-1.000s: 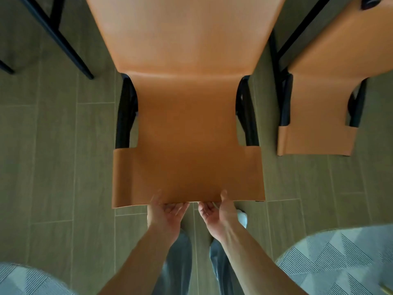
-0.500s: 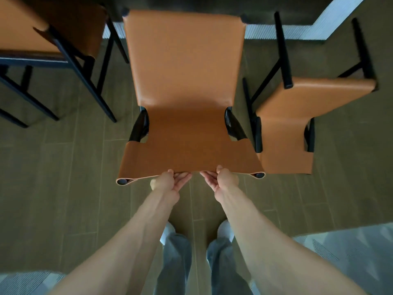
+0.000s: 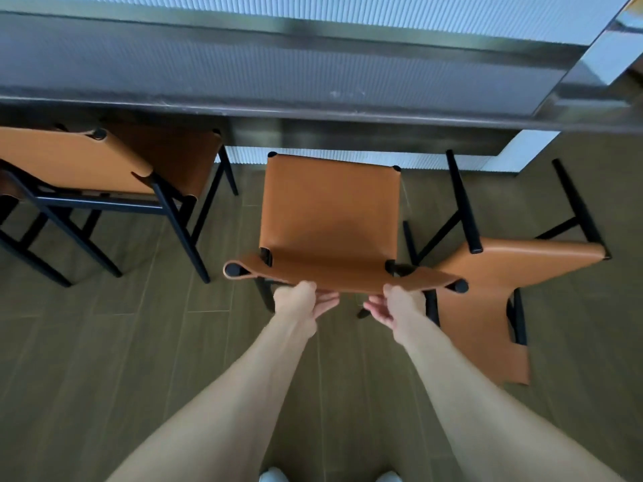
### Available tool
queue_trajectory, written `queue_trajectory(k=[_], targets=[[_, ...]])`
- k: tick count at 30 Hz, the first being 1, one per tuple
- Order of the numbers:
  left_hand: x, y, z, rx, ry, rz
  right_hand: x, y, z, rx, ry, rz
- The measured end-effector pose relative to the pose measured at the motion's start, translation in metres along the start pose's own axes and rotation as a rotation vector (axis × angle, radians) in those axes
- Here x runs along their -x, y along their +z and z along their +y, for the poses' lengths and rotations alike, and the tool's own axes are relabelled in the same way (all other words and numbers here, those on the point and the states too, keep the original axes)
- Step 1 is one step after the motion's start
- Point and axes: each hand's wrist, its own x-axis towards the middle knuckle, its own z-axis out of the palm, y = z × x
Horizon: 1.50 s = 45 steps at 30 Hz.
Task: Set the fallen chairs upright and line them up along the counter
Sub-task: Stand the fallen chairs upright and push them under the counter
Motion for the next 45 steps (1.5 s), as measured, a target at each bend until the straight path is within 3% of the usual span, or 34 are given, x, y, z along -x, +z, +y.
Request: queue_trajectory(k=[3, 13, 27, 32, 36, 41, 45], targets=[[-0.028, 0.03, 0.035, -0.067, 0.058, 0.021, -0.026, 0.023, -0.037, 0.035, -0.07, 0.069], [-0.088, 0.098, 0.11, -0.159, 0.055, 0.12, -0.083, 0.063, -0.124, 0.099, -0.078, 0.009], [-0.096, 0.106, 0.123, -0.227, -0.006, 0.162, -0.085, 0.07, -0.144, 0.257, 0.021, -0.016], [-0.071, 0.102, 0.109, -0.369, -0.037, 0.133, -0.067, 0.045, -0.143, 0.325, -0.014, -0.074], [-0.043, 0.098, 0.077, -0.672, 0.063, 0.157, -0.054, 0.003, -0.135, 0.292, -0.131, -0.064], [0.012, 0.154, 0.053, -0.959, 0.175, -0.152, -0.024, -0.097, -0.144, 0.365, -0.261, -0.094], [0.085, 0.235, 0.019, -1.064, 0.342, -0.381, 0.005, -0.206, -0.14, 0.277, -0.357, -0.058]])
